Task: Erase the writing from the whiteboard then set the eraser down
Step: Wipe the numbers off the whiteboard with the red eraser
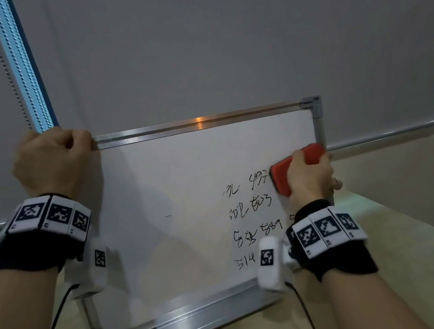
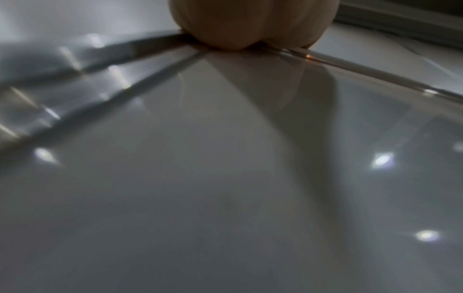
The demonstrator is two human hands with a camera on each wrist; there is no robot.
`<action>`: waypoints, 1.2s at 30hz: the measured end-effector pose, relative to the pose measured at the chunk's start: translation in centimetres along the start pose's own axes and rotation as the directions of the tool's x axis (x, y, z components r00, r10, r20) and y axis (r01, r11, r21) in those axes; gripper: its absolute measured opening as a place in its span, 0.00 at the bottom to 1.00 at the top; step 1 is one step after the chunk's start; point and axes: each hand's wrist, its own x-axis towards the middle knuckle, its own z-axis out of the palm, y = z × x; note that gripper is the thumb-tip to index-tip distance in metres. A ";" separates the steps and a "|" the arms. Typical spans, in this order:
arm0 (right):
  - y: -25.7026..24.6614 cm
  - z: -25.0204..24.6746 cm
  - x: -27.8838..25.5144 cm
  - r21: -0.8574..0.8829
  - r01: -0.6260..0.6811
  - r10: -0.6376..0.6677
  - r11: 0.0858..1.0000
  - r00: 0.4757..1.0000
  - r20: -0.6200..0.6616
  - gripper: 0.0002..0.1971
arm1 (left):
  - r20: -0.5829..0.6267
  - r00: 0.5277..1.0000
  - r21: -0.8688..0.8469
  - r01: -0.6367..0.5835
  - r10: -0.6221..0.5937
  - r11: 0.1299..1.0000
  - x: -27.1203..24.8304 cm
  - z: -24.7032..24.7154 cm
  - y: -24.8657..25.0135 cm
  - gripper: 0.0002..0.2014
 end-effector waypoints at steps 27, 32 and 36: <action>1.1 1.9 -3.9 0.069 -0.116 0.113 0.991 0.993 0.041 0.36 | -0.034 0.997 -0.042 0.066 -0.068 0.997 0.7 1.2 -0.9 0.16; 3.5 6.2 -14.2 0.053 -0.030 0.006 0.998 0.918 0.398 0.37 | -0.040 0.999 0.017 0.019 -0.018 1.000 0.7 1.6 -1.6 0.13; 2.5 4.3 -9.8 -0.015 0.052 -0.046 0.999 0.962 0.269 0.37 | -0.028 0.999 0.030 0.016 -0.015 0.999 0.6 1.2 -1.3 0.17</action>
